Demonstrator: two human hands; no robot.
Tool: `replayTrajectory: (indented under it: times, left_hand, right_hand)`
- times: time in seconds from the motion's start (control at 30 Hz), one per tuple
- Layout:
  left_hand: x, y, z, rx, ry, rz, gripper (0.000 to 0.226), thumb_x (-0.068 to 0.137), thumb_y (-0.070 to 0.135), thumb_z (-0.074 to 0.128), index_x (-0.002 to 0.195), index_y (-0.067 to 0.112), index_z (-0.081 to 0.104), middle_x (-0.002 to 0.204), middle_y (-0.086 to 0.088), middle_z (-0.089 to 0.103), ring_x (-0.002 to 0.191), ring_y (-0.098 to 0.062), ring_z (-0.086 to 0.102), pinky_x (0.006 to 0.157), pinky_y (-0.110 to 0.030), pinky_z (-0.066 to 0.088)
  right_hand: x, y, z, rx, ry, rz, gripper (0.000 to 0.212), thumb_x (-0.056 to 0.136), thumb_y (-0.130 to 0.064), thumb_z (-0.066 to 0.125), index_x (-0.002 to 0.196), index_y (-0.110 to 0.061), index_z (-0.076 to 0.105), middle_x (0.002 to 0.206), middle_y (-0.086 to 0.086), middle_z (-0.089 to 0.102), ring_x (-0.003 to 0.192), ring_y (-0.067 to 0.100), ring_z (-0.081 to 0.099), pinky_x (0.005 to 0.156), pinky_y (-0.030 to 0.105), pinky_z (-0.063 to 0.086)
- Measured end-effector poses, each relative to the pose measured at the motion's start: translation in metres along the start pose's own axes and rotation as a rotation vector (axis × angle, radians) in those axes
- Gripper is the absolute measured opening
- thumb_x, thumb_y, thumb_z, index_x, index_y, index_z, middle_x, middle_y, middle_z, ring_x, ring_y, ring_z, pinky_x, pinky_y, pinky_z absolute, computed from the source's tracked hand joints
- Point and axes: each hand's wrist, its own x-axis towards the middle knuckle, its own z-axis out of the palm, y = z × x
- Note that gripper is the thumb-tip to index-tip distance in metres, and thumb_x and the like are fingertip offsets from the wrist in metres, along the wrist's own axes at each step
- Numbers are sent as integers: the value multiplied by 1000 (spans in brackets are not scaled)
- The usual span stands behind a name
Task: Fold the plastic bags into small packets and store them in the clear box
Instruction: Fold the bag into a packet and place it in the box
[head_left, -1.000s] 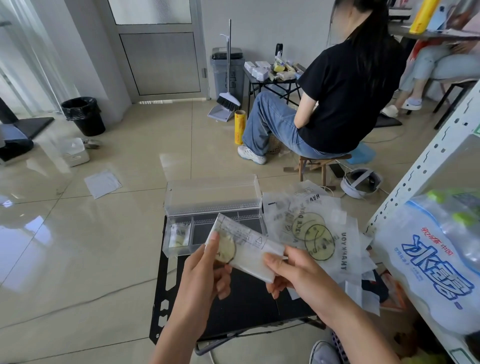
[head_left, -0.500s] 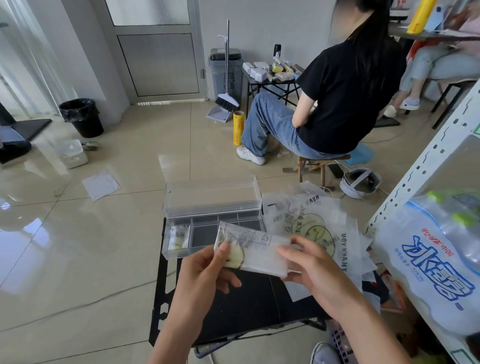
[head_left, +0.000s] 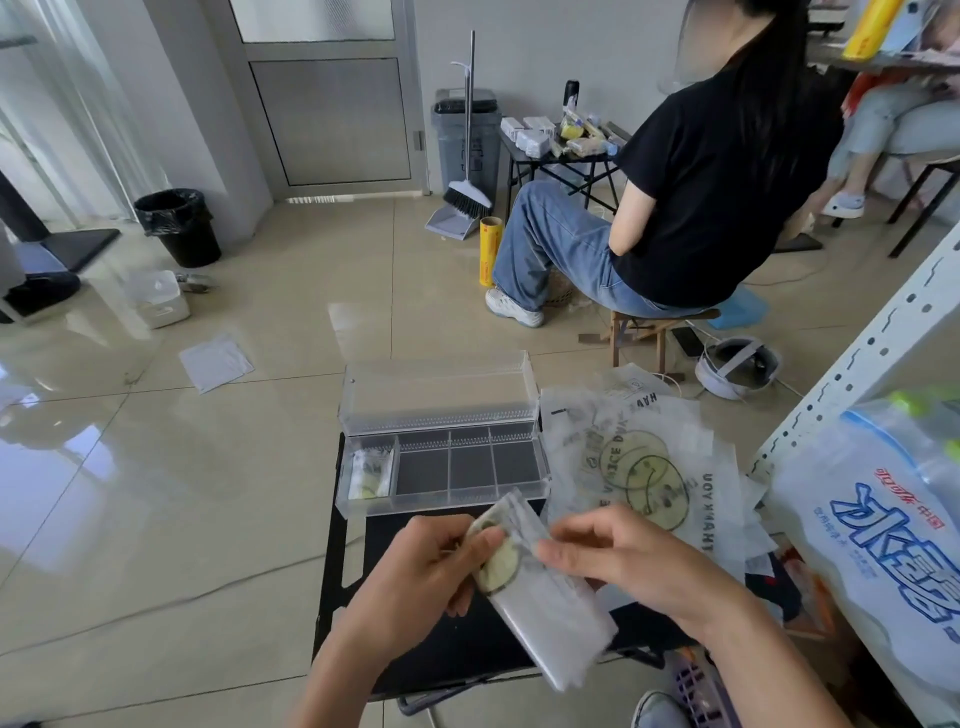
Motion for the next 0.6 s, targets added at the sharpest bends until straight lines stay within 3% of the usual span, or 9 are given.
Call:
replayTrajectory:
  times: [0.07, 0.13, 0.2, 0.27, 0.33, 0.43, 0.6]
  left_hand:
    - [1, 1, -3, 20, -18, -17, 38, 101, 40, 63, 71, 18, 63, 59, 3, 56, 55, -17, 53, 58, -30, 43]
    - [2, 8, -5, -39, 54, -36, 33, 95, 44, 68, 79, 15, 69, 66, 4, 65, 61, -15, 61, 61, -35, 50]
    - [5, 14, -1, -212, 154, -134, 37, 88, 51, 69, 100, 16, 72, 87, 0, 78, 78, -16, 74, 74, -37, 62]
    - [7, 19, 4, -360, 75, -238, 41, 94, 51, 65, 116, 16, 71, 104, -4, 80, 95, -22, 77, 84, -41, 63]
    - [10, 21, 8, -395, -3, -246, 32, 100, 37, 65, 119, 12, 71, 107, -9, 80, 98, -26, 77, 81, -38, 62]
    - [18, 19, -3, -389, 51, -218, 19, 100, 16, 65, 116, 8, 73, 104, -10, 80, 93, -27, 77, 72, -33, 62]
    - [32, 7, -22, -383, 77, -229, 18, 101, 16, 65, 116, 14, 76, 102, -9, 80, 92, -28, 77, 71, -32, 60]
  right_hand:
    - [5, 1, 1, -51, 16, -6, 25, 90, -37, 77, 98, -13, 81, 84, -7, 78, 79, 2, 69, 74, 15, 50]
    - [11, 0, 2, -25, 69, -18, 23, 89, -33, 78, 96, -11, 82, 86, -2, 80, 78, 3, 70, 72, 13, 50]
    - [19, -2, 6, 44, 135, -39, 21, 89, -32, 78, 95, -11, 82, 89, 2, 81, 79, 6, 72, 70, 13, 50]
    - [29, -4, 12, 123, 208, -48, 17, 90, -29, 77, 93, -12, 82, 87, 0, 81, 78, 5, 74, 66, 11, 50]
    - [37, -9, 15, 140, 243, -52, 14, 92, -27, 76, 90, -15, 82, 83, -4, 81, 76, 2, 74, 64, 10, 48]
    - [46, -15, 15, 133, 227, -63, 18, 95, -28, 73, 89, -14, 82, 76, -7, 78, 69, -2, 69, 64, 8, 45]
    - [68, -20, 9, 106, 121, -47, 19, 94, -38, 72, 93, -20, 79, 77, -12, 73, 73, -1, 64, 75, 25, 45]
